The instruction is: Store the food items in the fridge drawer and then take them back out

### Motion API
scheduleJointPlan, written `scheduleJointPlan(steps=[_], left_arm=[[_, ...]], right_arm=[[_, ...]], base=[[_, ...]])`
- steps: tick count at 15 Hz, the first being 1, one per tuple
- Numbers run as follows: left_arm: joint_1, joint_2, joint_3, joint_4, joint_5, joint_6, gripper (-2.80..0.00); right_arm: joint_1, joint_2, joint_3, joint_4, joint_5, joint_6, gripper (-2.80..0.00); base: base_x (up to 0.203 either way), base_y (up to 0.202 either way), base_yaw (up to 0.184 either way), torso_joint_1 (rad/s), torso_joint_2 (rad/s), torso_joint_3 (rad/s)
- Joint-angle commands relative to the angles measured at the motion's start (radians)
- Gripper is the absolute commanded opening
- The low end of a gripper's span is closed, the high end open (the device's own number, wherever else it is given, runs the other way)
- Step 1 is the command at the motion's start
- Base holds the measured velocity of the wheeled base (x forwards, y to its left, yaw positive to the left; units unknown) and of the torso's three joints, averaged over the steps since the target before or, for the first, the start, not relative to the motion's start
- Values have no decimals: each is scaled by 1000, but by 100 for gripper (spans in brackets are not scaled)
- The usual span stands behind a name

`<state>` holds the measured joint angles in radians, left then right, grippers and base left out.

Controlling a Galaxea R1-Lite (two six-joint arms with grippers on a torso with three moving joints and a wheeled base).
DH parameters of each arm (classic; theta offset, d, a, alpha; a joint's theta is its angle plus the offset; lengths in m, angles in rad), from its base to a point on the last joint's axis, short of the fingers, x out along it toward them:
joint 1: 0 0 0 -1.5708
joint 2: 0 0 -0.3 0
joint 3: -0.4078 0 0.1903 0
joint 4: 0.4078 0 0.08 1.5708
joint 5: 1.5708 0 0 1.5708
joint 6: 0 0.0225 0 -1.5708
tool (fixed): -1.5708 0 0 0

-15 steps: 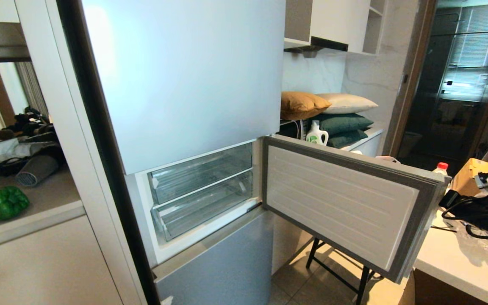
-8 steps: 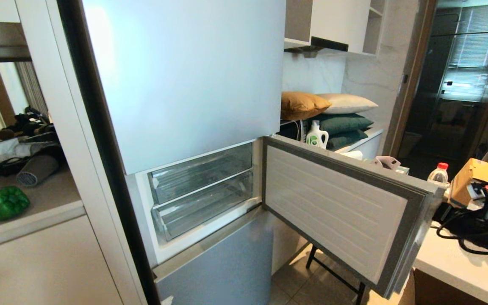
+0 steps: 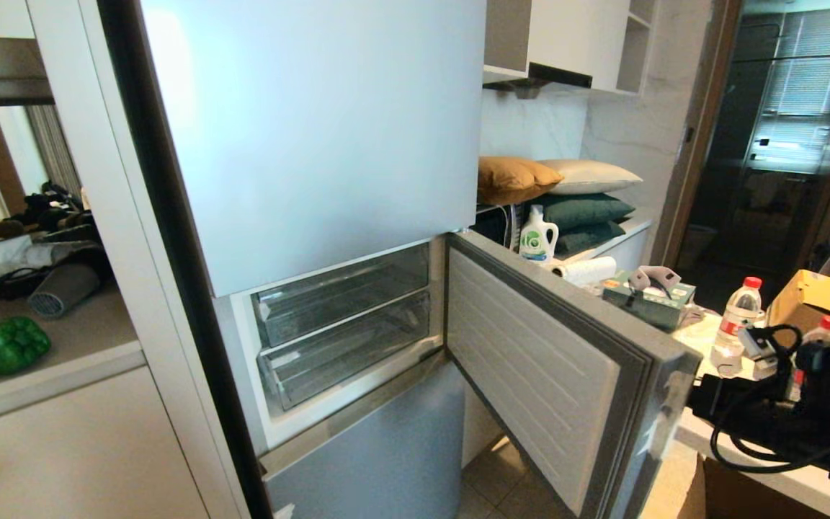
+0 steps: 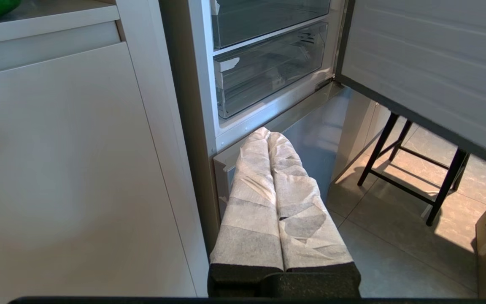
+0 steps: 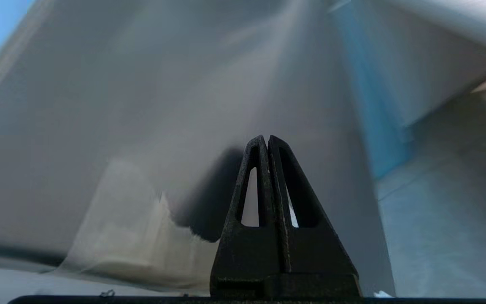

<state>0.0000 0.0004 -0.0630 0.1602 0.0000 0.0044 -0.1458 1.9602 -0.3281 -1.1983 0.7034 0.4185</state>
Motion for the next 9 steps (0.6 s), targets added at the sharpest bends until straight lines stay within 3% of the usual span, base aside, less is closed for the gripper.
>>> scheduleJointPlan(steps=[1,5,7,9], left_arm=[[1,-1,0,1,0,0,-280],[0,0,0,1,0,0,-280],[0,-2,0,1,0,0,-280],[0,-2,0,1,0,0,-280]], right_arm=[[111,-55,23,-7,6,12,-280],[389,-89,-27,-6,-5,110,-280],[451,-94,-56,-5,-90,131,-280],[456,-117,-61,-1,-150,137,-280]], base=[[0,0,0,0,0,0],[0,0,0,0,0,0],[0,0,0,0,0,0],[0,0,0,0,0,0]])
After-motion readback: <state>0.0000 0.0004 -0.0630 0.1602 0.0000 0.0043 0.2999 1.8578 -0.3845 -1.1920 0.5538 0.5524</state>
